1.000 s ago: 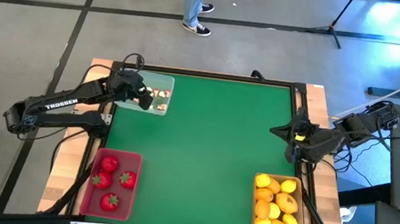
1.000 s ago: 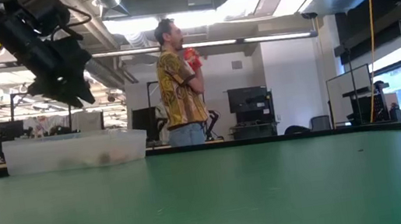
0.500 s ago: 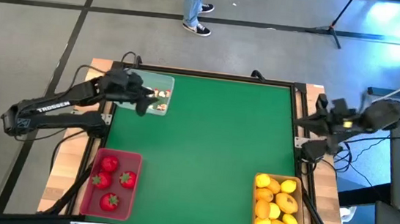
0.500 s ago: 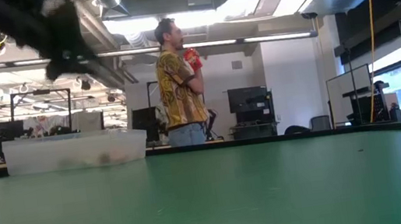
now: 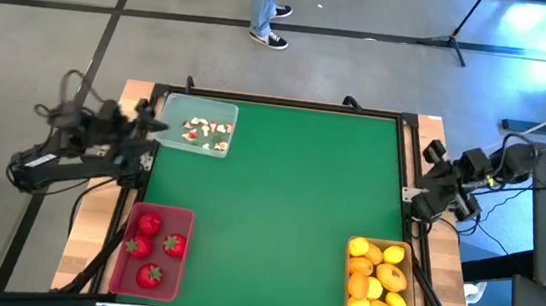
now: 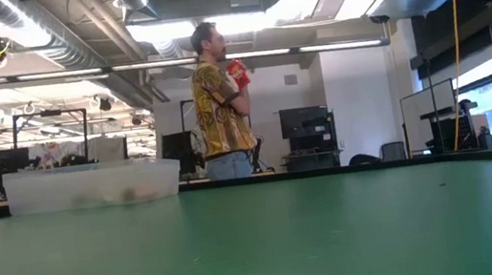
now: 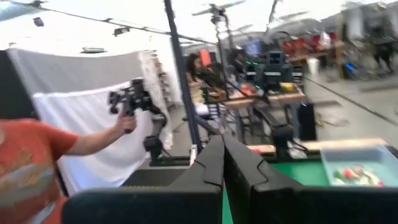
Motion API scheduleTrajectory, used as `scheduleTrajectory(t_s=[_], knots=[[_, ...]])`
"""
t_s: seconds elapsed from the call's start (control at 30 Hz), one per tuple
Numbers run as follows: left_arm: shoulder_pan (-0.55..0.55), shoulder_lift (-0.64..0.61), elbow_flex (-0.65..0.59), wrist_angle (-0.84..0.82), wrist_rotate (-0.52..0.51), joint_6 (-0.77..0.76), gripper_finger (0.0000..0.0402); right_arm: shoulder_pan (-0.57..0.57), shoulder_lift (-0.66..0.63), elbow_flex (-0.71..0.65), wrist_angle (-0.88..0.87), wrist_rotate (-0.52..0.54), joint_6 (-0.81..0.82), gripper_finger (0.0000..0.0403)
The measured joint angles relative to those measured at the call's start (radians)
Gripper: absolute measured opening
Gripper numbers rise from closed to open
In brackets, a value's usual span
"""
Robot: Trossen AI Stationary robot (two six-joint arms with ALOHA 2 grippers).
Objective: Sort produce into baskets
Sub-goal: Return to Home Position
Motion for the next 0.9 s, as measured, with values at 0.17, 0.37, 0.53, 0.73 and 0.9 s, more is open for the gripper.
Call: scheduleTrajectory(t_s=[0.17, 0.37, 0.53, 0.73, 0.9], knots=[[-0.061, -0.179, -0.058, 0.009, 0.015, -0.034, 0.0221, 0.0, -0.104, -0.157, 0.115, -0.064, -0.049, 0.0005], [-0.101, -0.125, -0.212, 0.173, 0.046, -0.136, 0.0221, 0.0, -0.218, -0.289, 0.196, -0.066, -0.048, 0.0005], [-0.191, -0.09, -0.428, 0.48, 0.015, -0.145, 0.0221, 0.0, -0.25, -0.38, 0.216, -0.101, -0.032, 0.0005], [-0.381, -0.075, -0.586, 0.574, -0.205, -0.13, 0.0221, 0.0, -0.25, -0.435, 0.238, -0.08, -0.009, 0.0005], [-0.561, -0.033, -0.587, 0.579, -0.364, -0.039, 0.0221, 0.0, -0.25, -0.509, 0.261, -0.056, -0.003, 0.0005]])
